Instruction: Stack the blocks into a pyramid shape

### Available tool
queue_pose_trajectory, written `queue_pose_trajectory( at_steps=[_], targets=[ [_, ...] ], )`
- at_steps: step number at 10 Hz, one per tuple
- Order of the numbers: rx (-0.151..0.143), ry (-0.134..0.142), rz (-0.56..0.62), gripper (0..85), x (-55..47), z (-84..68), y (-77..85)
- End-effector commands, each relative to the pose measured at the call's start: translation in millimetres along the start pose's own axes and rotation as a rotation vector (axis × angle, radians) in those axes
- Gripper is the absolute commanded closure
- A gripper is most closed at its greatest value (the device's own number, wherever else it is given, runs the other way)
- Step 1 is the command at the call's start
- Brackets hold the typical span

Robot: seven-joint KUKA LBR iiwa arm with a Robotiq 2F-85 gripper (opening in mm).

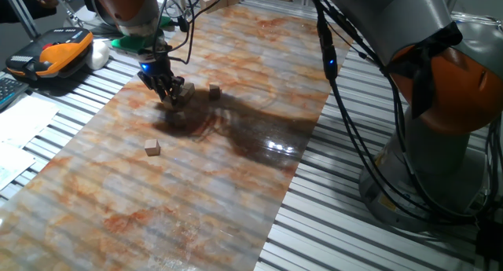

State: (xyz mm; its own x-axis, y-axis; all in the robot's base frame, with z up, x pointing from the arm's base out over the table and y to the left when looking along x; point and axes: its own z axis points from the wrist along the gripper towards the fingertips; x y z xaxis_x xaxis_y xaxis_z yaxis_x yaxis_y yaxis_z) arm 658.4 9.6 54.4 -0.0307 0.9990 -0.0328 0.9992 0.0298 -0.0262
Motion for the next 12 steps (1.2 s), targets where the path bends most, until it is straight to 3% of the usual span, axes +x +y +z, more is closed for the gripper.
queue_pose_trajectory(
  at_steps=[1, 12],
  targets=[
    [-0.002, 0.002, -0.004, 85.0, -2.0, -0.3, 0.5],
    [-0.005, -0.001, -0.028, 85.0, -12.2, 6.2, -1.9]
  ],
)
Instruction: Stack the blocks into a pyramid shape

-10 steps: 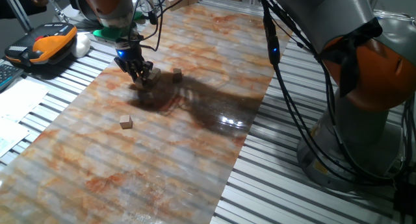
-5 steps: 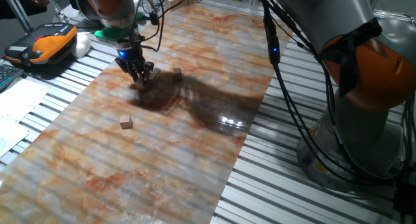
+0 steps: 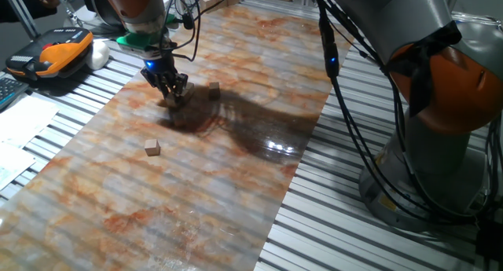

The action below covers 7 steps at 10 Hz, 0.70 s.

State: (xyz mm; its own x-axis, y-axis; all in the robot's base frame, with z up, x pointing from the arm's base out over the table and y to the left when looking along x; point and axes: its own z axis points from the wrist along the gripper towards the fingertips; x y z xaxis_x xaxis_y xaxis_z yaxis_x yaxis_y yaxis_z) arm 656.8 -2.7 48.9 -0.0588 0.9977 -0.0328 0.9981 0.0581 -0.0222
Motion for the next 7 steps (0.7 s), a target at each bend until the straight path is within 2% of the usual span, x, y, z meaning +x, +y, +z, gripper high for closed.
queue_pose_trajectory(
  at_steps=[1, 7],
  targets=[
    [-0.001, 0.001, -0.001, 85.0, -1.0, 1.0, -0.7],
    [-0.001, 0.001, 0.002, 85.0, -2.6, 2.9, -2.2]
  ],
)
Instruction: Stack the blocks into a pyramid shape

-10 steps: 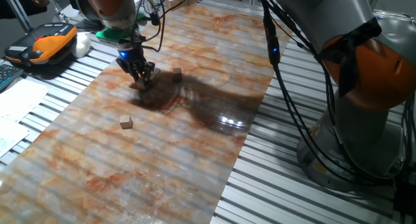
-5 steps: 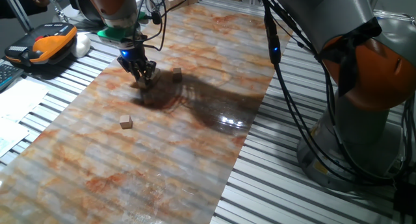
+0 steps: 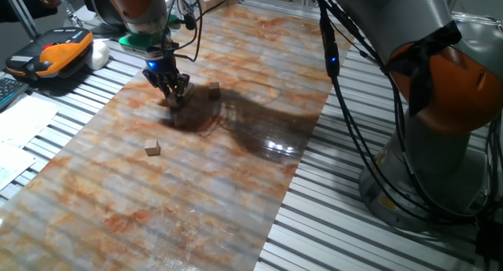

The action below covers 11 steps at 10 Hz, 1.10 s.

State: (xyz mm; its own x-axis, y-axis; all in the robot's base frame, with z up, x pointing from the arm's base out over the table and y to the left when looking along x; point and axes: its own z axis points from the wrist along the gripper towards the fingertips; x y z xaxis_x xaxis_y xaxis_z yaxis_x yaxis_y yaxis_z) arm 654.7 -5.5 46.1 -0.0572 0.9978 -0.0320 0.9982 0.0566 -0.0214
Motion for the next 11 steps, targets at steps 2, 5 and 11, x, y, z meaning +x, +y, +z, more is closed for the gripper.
queue_pose_trajectory(
  at_steps=[2, 5, 11],
  targets=[
    [0.003, -0.002, 0.002, 85.0, -0.1, 0.0, 0.0],
    [0.004, -0.003, 0.006, 85.0, -0.4, 1.4, 0.3],
    [0.005, -0.002, 0.012, 85.0, -1.5, 4.8, -0.3]
  ],
)
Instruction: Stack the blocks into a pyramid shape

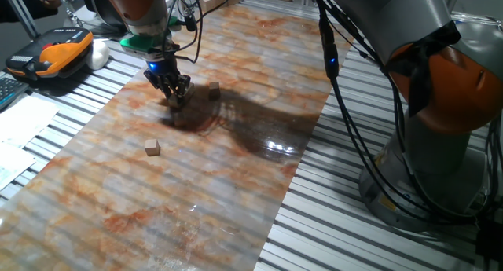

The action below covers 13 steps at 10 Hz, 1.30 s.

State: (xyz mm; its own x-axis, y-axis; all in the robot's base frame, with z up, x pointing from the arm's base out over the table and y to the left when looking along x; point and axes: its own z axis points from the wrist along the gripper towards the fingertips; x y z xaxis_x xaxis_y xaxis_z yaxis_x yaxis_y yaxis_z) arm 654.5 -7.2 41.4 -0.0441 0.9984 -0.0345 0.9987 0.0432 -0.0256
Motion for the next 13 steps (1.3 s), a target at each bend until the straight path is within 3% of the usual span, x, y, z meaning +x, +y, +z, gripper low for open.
queue_pose_trajectory(
  at_steps=[1, 13],
  targets=[
    [0.000, 0.000, 0.001, 85.0, 0.0, 0.3, 0.0],
    [-0.002, 0.002, -0.001, 85.0, -0.6, 6.2, -1.4]
  ],
)
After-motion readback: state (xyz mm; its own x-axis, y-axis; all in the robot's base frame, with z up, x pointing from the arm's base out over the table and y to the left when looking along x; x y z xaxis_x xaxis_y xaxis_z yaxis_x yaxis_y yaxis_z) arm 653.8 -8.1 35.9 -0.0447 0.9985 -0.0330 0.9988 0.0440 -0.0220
